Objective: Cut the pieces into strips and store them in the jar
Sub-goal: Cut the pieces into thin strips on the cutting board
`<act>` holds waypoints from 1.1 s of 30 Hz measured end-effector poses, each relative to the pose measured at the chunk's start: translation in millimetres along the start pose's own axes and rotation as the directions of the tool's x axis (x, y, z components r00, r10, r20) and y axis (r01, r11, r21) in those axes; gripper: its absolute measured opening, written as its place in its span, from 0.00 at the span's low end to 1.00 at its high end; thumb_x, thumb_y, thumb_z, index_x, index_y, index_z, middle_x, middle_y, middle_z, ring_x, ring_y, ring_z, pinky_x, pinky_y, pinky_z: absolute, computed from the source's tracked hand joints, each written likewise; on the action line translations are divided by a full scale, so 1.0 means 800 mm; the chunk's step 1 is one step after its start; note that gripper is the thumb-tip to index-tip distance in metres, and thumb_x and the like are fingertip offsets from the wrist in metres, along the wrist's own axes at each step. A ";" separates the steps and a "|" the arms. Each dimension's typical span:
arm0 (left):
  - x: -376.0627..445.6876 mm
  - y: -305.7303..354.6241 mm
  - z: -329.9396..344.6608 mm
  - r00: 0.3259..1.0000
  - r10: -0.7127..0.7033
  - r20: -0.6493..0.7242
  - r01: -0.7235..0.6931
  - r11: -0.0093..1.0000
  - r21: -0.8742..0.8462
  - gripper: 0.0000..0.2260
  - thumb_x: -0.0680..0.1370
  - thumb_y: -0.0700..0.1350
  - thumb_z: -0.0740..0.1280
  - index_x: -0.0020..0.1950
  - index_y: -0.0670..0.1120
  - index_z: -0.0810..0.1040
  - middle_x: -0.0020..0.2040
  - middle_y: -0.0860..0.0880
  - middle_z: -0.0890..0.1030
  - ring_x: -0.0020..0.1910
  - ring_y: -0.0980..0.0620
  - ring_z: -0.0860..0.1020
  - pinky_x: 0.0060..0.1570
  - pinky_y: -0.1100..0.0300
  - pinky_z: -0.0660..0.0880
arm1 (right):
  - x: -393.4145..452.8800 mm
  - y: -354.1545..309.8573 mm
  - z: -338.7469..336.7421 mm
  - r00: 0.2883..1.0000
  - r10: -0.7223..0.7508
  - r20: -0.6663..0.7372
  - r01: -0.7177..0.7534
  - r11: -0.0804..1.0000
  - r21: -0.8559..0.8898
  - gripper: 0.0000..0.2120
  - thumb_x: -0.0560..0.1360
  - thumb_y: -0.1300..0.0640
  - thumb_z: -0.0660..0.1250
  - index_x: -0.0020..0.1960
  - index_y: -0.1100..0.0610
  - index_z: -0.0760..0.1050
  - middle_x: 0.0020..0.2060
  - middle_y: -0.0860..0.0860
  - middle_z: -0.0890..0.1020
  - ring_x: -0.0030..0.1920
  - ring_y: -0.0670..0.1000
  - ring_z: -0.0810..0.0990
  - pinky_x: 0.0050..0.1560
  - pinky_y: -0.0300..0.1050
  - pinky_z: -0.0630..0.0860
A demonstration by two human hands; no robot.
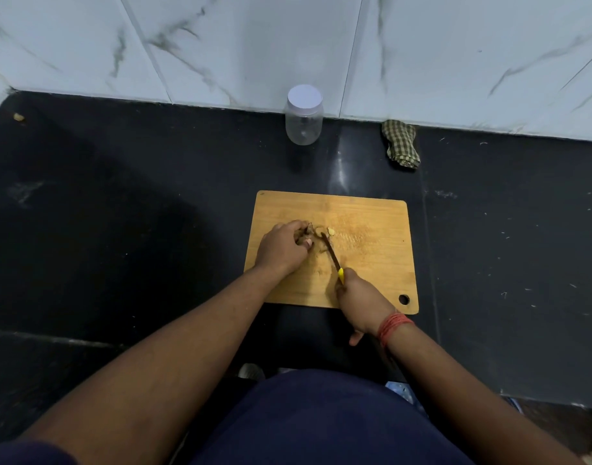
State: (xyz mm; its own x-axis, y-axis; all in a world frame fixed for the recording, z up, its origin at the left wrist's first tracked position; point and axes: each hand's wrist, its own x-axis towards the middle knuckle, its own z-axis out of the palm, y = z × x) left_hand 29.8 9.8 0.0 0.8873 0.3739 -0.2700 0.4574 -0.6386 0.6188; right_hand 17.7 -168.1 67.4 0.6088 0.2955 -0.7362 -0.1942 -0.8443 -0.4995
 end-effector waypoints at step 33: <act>-0.006 -0.003 -0.014 0.996 0.069 0.056 -0.067 0.997 -0.043 0.19 0.78 0.47 0.71 0.70 0.51 0.76 0.64 0.50 0.78 0.58 0.51 0.77 0.55 0.59 0.73 | 0.025 -0.051 0.003 0.999 -0.045 -0.024 0.043 0.996 -0.073 0.21 0.78 0.70 0.57 0.69 0.60 0.60 0.58 0.64 0.74 0.35 0.59 0.75 0.14 0.39 0.68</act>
State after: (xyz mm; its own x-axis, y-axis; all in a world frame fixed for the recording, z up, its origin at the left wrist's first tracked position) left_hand 23.8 17.0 8.0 0.9187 0.2910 -0.2671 0.3942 -0.6324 0.6669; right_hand 36.1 -127.0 72.1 0.6355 0.3221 -0.7017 -0.1114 -0.8610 -0.4962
